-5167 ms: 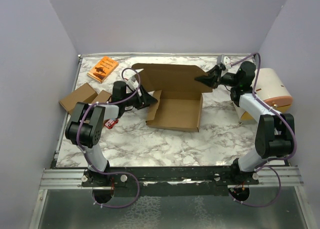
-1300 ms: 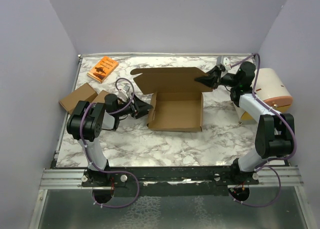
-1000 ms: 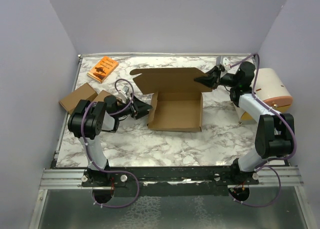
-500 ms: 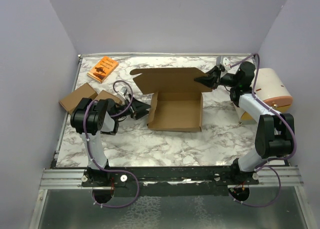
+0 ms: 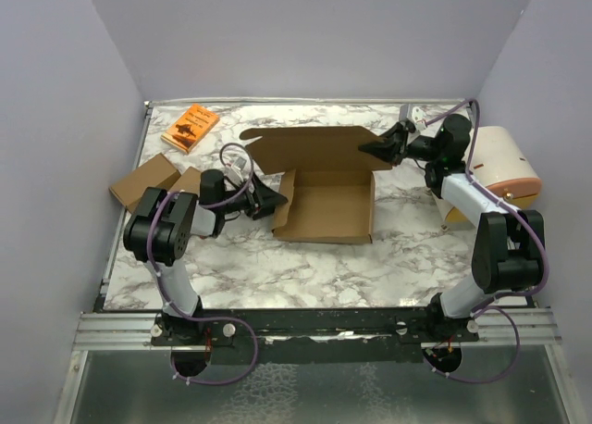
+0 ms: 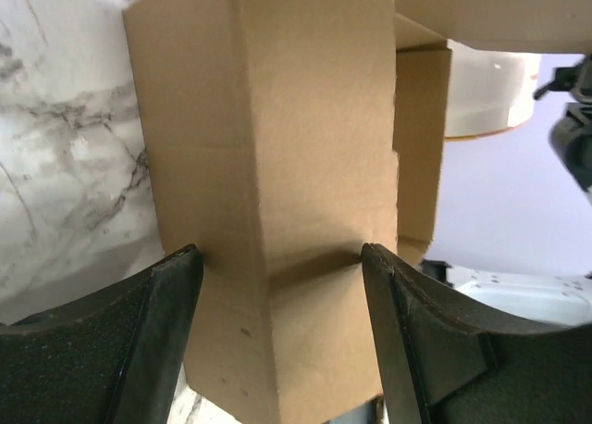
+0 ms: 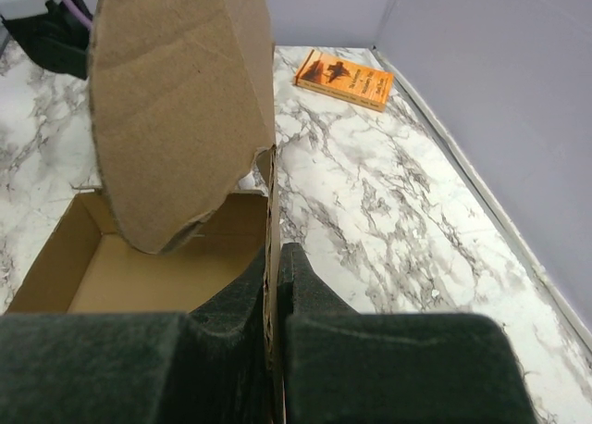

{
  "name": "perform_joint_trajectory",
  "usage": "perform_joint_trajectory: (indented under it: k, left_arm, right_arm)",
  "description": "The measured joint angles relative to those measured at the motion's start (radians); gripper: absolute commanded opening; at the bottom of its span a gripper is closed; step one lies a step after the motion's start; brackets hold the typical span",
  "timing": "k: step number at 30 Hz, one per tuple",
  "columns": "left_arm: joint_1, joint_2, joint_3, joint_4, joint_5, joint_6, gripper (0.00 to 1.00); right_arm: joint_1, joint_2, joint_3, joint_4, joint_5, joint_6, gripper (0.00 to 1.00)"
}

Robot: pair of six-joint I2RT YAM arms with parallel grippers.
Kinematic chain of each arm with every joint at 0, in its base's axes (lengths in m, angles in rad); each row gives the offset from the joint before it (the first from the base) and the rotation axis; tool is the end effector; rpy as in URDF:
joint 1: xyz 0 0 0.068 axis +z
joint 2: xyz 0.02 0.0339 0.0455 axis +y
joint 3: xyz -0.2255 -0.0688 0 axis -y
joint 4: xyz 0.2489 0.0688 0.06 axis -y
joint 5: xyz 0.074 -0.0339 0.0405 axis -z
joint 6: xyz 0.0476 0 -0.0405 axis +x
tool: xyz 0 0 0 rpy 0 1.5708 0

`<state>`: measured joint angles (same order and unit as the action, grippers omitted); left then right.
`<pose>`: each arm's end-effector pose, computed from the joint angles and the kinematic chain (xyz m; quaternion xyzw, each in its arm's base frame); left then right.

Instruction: Fold the paper box

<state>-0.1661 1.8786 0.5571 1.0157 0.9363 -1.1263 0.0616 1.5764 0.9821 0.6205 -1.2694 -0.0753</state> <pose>0.2948 -0.0883 0.0712 -0.0958 0.7616 -0.6082 0.2020 0.3457 0.0669 0.2517 -0.4622 0.5315 0.4098 0.5796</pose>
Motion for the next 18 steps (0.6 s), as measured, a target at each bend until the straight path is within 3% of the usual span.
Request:
perform_joint_trajectory:
  k: [5, 8, 10, 14, 16, 18]
  left_arm:
    - [-0.026, -0.116, 0.123, -0.388, -0.105, 0.227, 0.68]
    - [-0.041, -0.138, 0.165, -0.527, -0.162, 0.314, 0.63]
    - [-0.053, -0.138, 0.183, -0.599, -0.189, 0.354, 0.52]
    - [-0.076, -0.138, 0.211, -0.707, -0.240, 0.413, 0.39]
    - [-0.082, -0.138, 0.228, -0.753, -0.268, 0.445, 0.16]
    - [-0.087, -0.138, 0.238, -0.786, -0.297, 0.463, 0.02]
  right_arm:
    - [0.005, 0.000, 0.000, 0.000, 0.000, 0.000, 0.01]
    - [0.005, 0.000, -0.002, 0.000, 0.000, 0.001, 0.01]
    - [0.005, 0.000, -0.003, 0.000, 0.000, 0.001, 0.01]
    - [0.005, 0.000, -0.003, 0.000, 0.000, 0.003, 0.01]
    - [0.005, 0.000, -0.004, -0.001, 0.000, 0.003, 0.01]
    - [0.005, 0.000, -0.004, 0.000, 0.000, 0.003, 0.01]
